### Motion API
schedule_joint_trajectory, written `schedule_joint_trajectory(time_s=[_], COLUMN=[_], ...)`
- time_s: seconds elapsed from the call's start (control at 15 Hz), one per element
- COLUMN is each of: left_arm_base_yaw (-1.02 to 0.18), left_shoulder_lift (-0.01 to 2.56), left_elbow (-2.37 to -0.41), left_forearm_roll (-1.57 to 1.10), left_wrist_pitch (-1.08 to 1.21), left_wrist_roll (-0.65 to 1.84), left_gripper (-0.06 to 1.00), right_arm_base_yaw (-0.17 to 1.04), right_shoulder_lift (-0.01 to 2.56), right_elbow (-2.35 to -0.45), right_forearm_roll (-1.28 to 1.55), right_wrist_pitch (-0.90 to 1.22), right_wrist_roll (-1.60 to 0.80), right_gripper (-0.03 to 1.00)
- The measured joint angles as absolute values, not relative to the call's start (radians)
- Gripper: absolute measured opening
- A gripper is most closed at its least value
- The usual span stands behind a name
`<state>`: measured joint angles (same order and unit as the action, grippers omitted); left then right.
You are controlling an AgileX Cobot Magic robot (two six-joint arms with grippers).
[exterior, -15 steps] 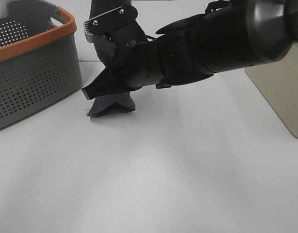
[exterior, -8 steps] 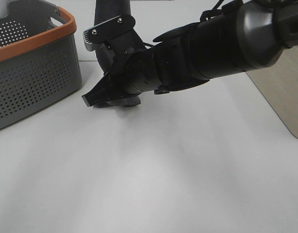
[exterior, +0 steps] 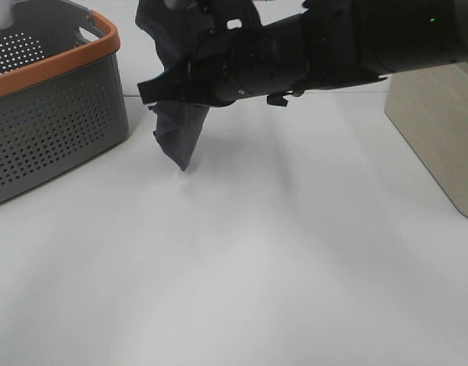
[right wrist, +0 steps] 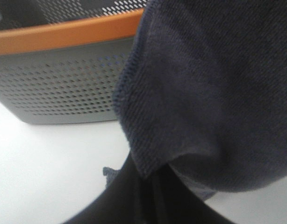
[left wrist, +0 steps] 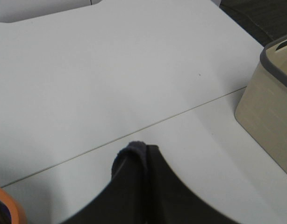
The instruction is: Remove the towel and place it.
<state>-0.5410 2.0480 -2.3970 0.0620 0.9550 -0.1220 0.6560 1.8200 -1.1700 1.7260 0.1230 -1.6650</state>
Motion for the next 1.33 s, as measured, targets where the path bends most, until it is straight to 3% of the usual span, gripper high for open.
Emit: schedule_joint_trajectory(time_s=[0.2,0.33,0.47,0.73,0.93,1.07,1.33], left_arm_base_yaw=[-0.541,-0.541,-0.541,-0.541,-0.541,-0.541,-0.541], left_shoulder_lift=[2.031,2.032,2.032,2.032,2.032,2.032,2.001], left_elbow=[-2.397,-2.397,-2.397,-2.397,-2.369,-2.327,-2.159], left_forearm_roll=[0.054,0.05,0.05,0.12,0.228,0.238,0.258], left_wrist_pitch=[0.945,0.946,0.926,0.901,0.92,0.922,0.817], left_wrist_roll=[-0.122,-0.155,-0.215,-0.249,-0.32,-0.377,-0.611], left_gripper=[0.0,0.0,0.0,0.0,0.0,0.0,0.0], right_arm_base_yaw=[0.548,0.542,0.542,0.523,0.4,0.358,0.353], right_shoulder_lift=[1.812,1.792,1.733,1.661,1.659,1.659,1.663], right_elbow=[-1.172,-1.2,-1.255,-1.406,-1.646,-1.735,-1.761], right_forearm_roll=[1.19,0.706,0.325,-0.065,-0.111,-0.115,-0.123], right_wrist_pitch=[0.447,0.556,0.656,0.89,1.08,1.098,1.105], right_wrist_roll=[-1.179,-0.817,-0.624,-0.581,-0.676,-0.719,-0.803], right_gripper=[0.02,0.02,0.02,0.02,0.02,0.02,0.02])
